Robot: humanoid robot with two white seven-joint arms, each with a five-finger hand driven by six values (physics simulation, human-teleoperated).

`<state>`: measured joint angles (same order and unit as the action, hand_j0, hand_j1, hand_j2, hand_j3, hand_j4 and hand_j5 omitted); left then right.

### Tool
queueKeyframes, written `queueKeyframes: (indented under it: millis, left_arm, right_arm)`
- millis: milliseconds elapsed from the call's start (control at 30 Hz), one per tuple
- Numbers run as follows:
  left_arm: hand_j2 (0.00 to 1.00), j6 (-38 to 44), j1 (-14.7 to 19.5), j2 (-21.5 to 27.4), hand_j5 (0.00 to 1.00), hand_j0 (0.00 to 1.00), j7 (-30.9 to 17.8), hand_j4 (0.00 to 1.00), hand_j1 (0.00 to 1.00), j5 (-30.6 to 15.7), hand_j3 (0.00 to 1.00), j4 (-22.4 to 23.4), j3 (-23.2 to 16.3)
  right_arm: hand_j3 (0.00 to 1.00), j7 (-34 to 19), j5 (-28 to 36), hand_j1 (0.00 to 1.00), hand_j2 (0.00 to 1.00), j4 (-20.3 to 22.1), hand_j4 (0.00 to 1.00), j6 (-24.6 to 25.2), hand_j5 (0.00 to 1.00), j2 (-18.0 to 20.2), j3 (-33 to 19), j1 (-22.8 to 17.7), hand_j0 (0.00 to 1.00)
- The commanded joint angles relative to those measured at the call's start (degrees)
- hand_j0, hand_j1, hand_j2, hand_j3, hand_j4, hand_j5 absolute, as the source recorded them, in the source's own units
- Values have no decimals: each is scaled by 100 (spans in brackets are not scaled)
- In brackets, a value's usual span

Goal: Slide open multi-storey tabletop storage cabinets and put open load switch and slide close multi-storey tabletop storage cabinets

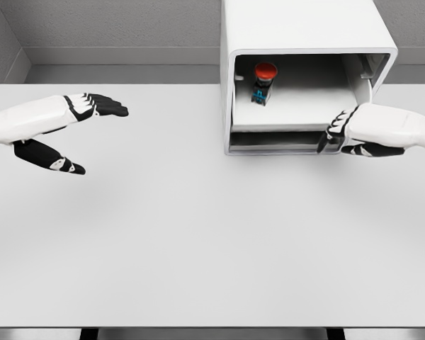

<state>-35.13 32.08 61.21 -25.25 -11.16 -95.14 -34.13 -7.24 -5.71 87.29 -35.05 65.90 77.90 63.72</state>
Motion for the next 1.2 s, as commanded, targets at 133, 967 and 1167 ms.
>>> queueKeyframes:
  millis: [133,967,1167]
  left_arm:
    - [100,13,9,5,100,100,3,100,100,-44,100,4,3]
    - [100,13,-44,-241,100,100,-15,100,100,299,100,470,-32]
    - [100,13,-44,-250,100,100,-24,100,100,308,100,461,21]
  right_arm:
    - [60,3,43,60,60,-327,60,5,60,-235,6,26,60]
    - [100,-111,122,100,100,1141,100,5,100,1215,304,-220,100]
    - [100,-147,122,100,100,1141,100,5,100,1188,366,-176,100]
